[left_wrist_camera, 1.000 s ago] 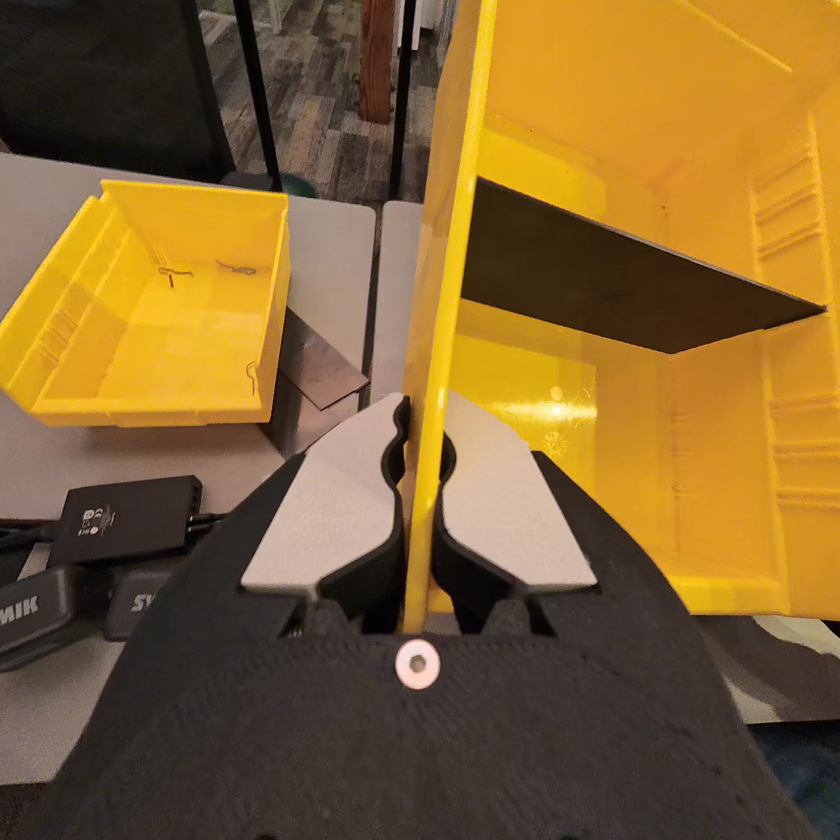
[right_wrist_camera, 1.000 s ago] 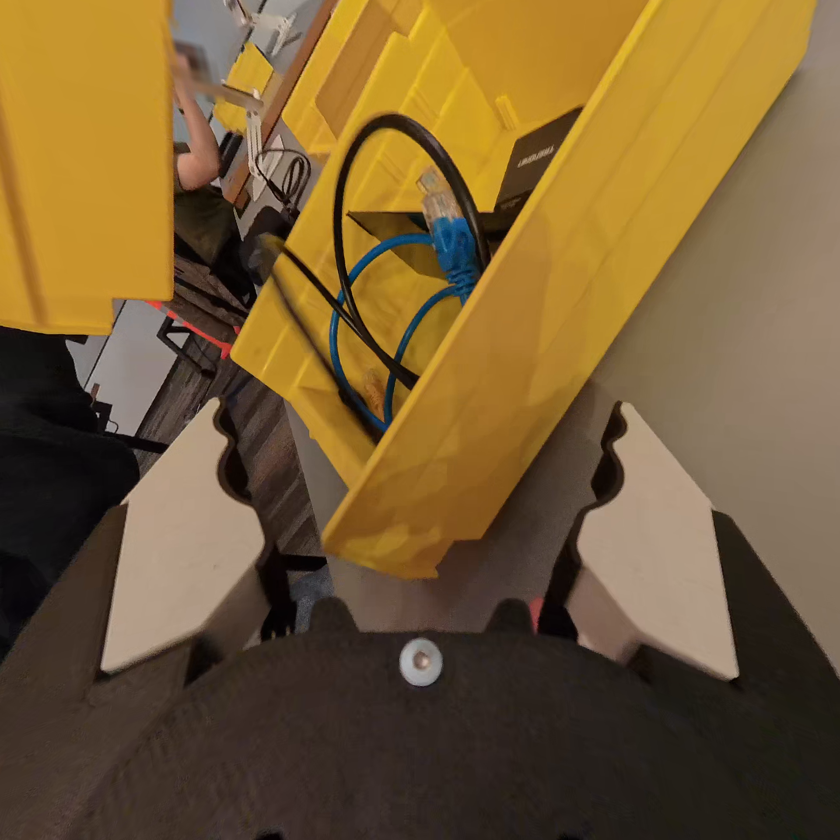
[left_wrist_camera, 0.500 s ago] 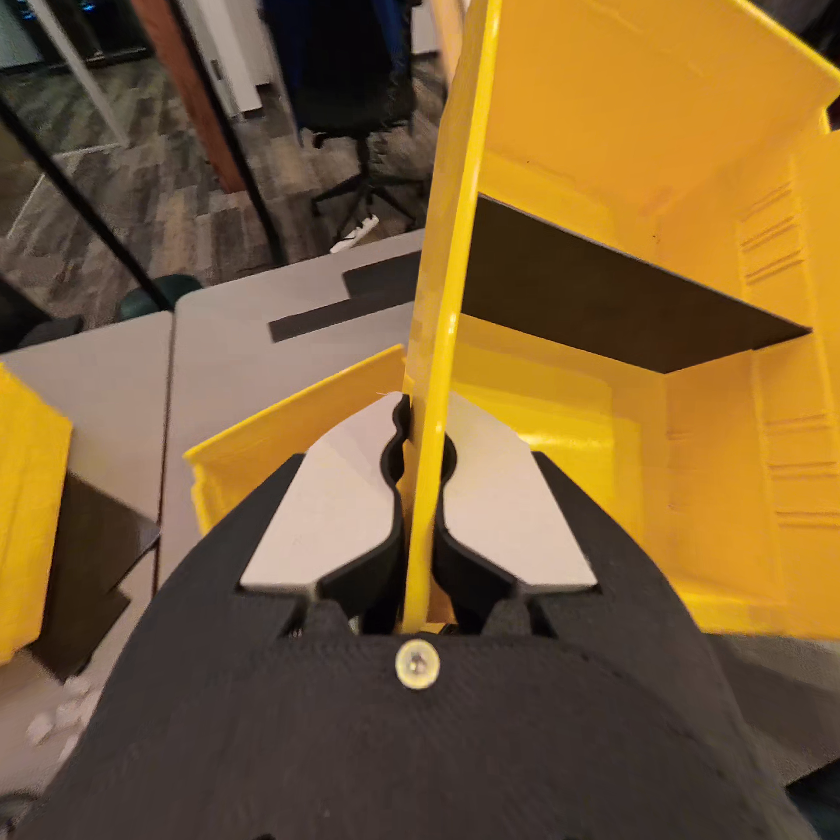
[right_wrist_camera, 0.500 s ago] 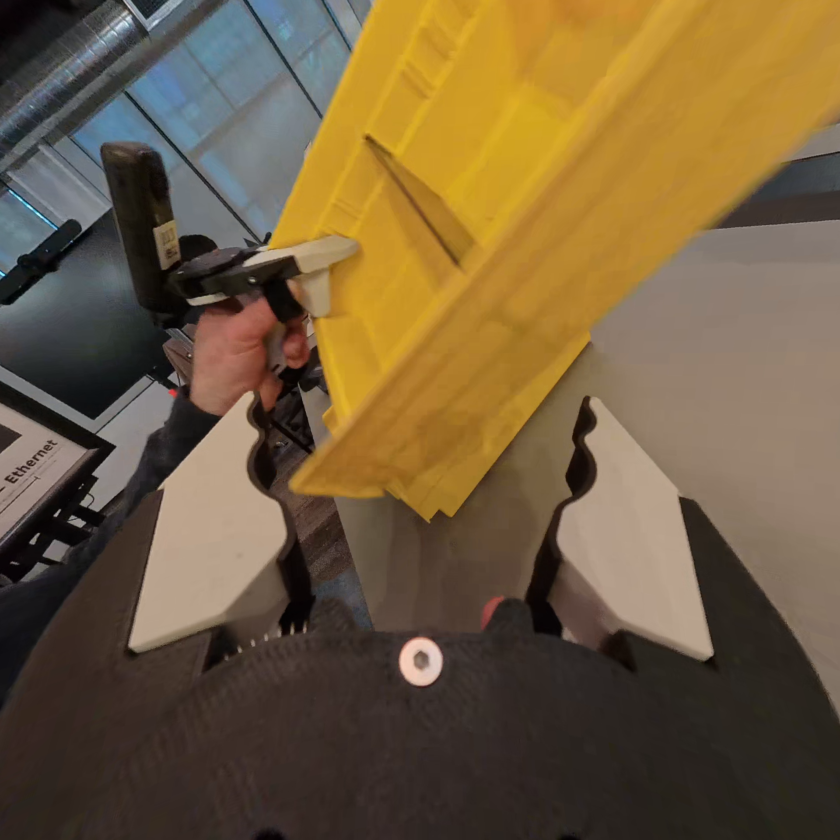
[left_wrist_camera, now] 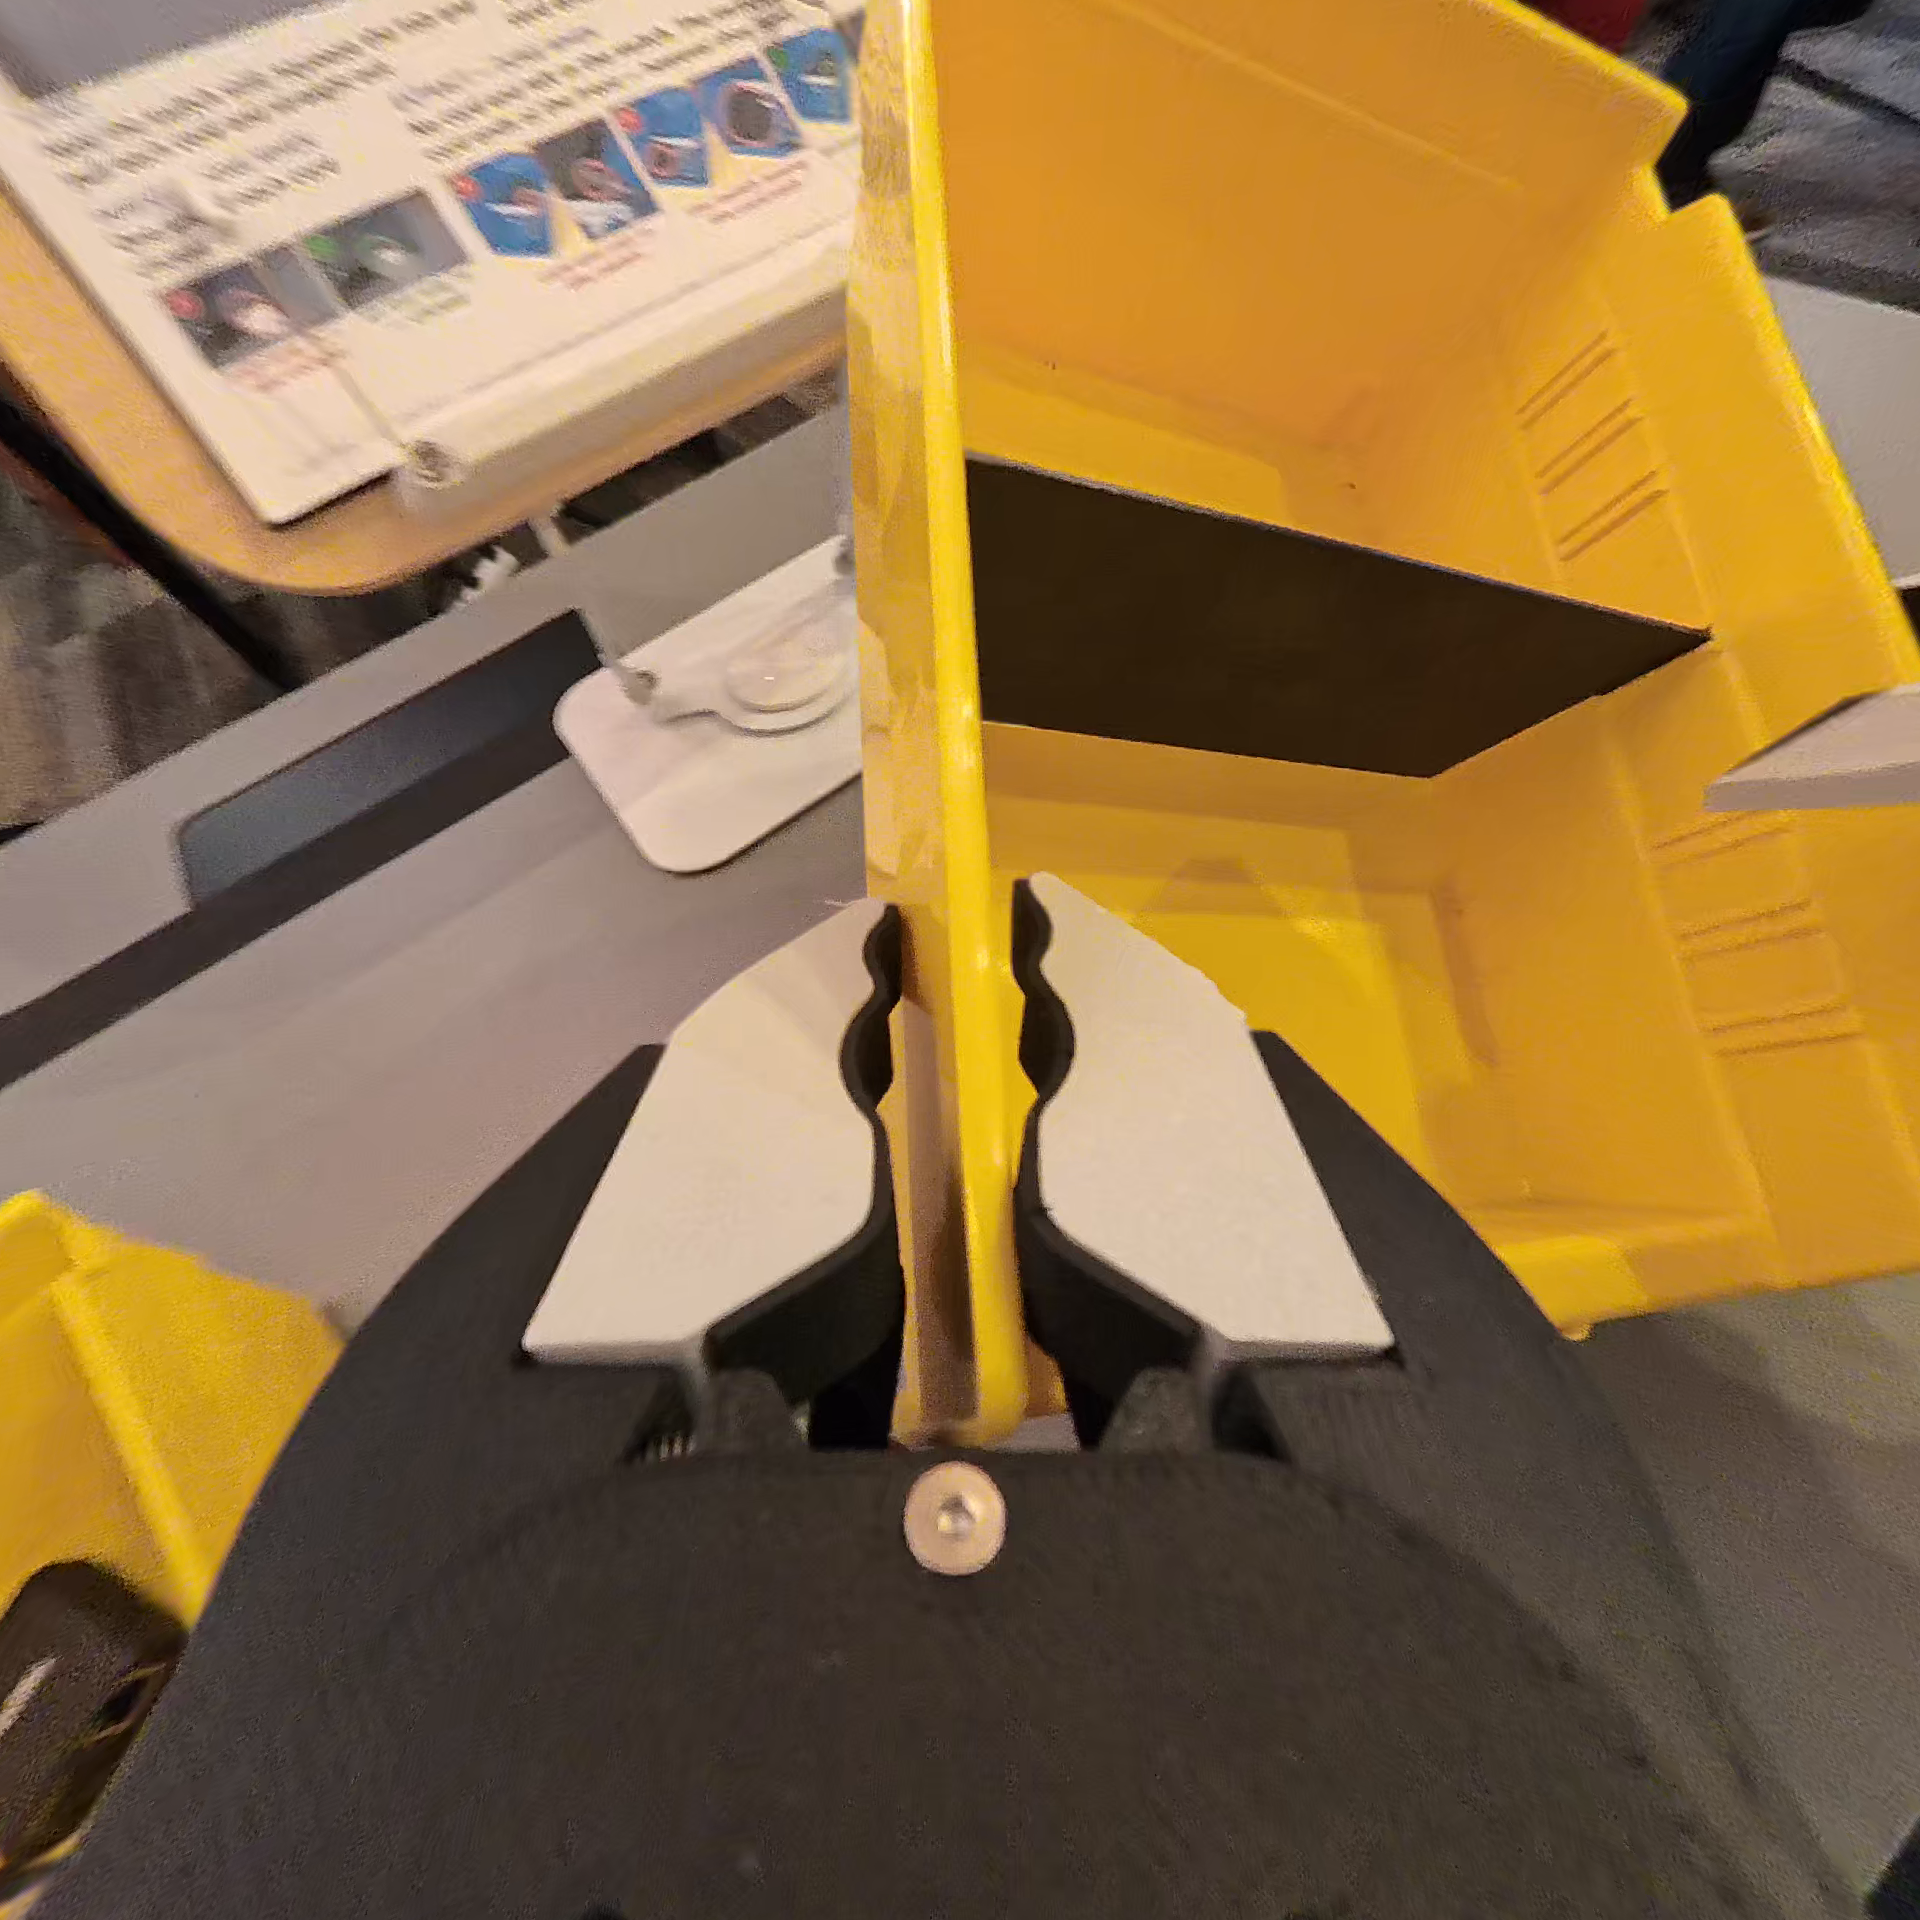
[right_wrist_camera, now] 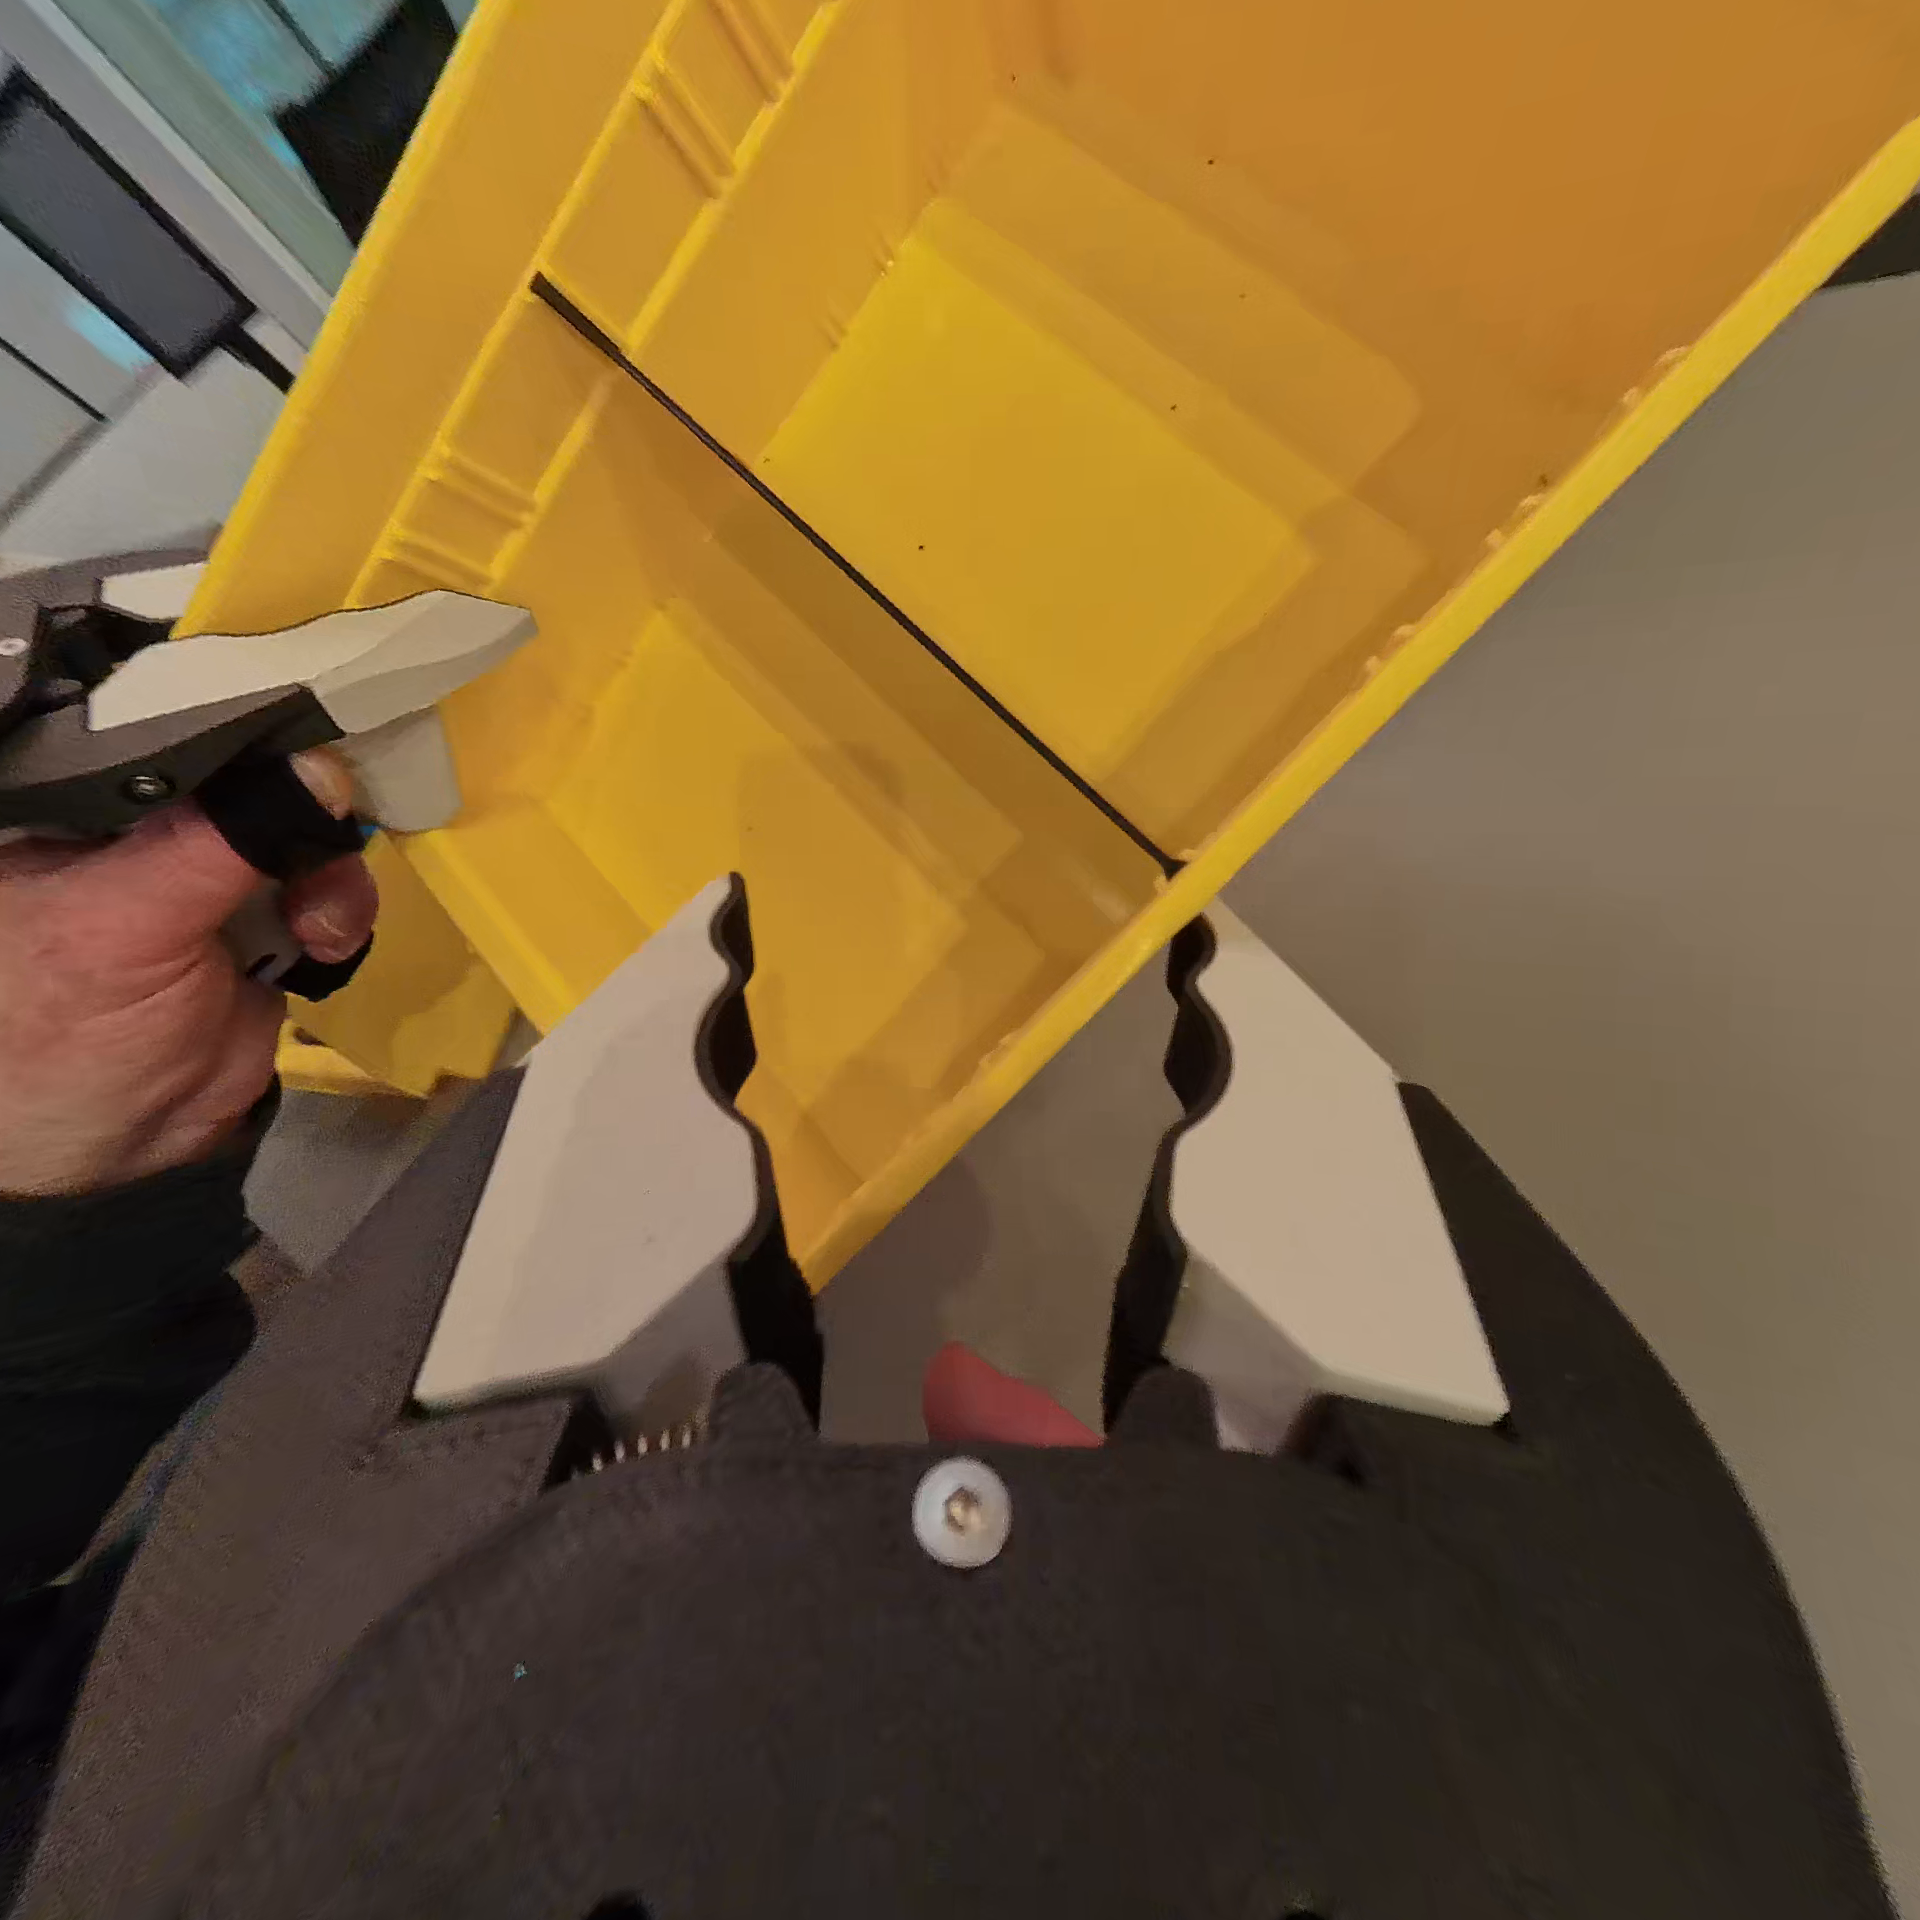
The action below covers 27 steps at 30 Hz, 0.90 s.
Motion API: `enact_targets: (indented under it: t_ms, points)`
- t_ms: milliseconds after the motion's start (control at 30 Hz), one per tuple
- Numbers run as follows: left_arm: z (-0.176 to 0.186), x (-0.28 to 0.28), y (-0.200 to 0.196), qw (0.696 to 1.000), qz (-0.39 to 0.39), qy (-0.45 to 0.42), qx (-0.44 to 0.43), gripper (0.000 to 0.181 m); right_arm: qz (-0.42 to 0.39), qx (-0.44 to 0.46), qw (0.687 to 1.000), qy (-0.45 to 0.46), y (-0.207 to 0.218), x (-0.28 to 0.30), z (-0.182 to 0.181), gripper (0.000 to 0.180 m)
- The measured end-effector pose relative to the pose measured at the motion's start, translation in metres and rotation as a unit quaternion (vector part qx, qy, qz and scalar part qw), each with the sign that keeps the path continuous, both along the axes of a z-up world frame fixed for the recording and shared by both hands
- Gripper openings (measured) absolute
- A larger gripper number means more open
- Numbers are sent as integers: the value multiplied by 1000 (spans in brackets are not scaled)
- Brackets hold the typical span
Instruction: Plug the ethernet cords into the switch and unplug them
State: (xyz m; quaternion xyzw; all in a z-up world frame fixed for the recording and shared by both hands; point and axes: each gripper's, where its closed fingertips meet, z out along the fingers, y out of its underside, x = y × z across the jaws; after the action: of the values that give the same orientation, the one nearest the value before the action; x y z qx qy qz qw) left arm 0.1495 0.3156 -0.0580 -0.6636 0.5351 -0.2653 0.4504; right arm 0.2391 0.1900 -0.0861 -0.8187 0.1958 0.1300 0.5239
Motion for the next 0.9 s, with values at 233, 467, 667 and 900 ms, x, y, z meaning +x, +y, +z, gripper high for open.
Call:
enact_targets:
  t_ms: [233, 467, 667, 900]
  points:
    - [-34, 40, -49, 998, -45, 20, -42, 29, -47, -51, 997, -29, -44, 50, -20, 64]
    - [-79, 65, -98, 989, -95, 65, -98, 42, -52, -122, 990, -44, -76, 87, -39, 69]
    - [-120, 74, -143, 967, -155, 120, -162, 54, -64, -205, 970, -118, -95, 120, -58, 61]
    - [-102, 59, -163, 938, -239, 120, -221, 65, -49, -278, 945, -163, -116, 141, -82, 37]
